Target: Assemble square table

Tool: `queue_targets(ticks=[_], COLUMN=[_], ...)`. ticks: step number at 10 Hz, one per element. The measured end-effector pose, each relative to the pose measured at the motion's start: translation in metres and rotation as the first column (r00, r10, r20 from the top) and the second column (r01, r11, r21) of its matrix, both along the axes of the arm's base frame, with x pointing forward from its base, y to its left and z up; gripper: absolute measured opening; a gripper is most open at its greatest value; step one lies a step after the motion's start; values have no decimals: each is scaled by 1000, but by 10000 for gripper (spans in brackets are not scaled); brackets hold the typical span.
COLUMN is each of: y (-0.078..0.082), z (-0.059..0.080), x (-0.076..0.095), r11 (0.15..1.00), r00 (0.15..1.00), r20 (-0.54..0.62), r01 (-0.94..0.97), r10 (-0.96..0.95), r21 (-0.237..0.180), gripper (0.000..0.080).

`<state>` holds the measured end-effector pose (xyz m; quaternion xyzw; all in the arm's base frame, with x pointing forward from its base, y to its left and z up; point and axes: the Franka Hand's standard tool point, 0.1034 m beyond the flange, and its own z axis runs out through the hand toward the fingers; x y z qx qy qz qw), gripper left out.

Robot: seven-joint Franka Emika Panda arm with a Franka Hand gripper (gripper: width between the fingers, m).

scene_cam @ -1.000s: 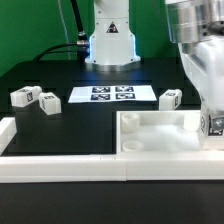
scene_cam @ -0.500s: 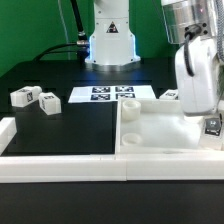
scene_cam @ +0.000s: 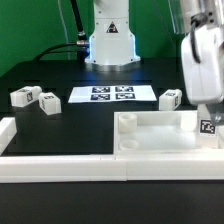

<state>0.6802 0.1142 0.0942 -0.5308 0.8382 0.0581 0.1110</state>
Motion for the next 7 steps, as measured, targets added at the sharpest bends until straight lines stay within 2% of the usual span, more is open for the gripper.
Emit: queue_targets(ticks=[2, 7], y=[3, 3], z=[30, 28], x=[-6, -7], r11=[1000, 1000], r00=[1000, 1000], r20=[25, 21], r01=[-14, -14], r10=[14, 14], r21=[11, 10], gripper=[643, 649])
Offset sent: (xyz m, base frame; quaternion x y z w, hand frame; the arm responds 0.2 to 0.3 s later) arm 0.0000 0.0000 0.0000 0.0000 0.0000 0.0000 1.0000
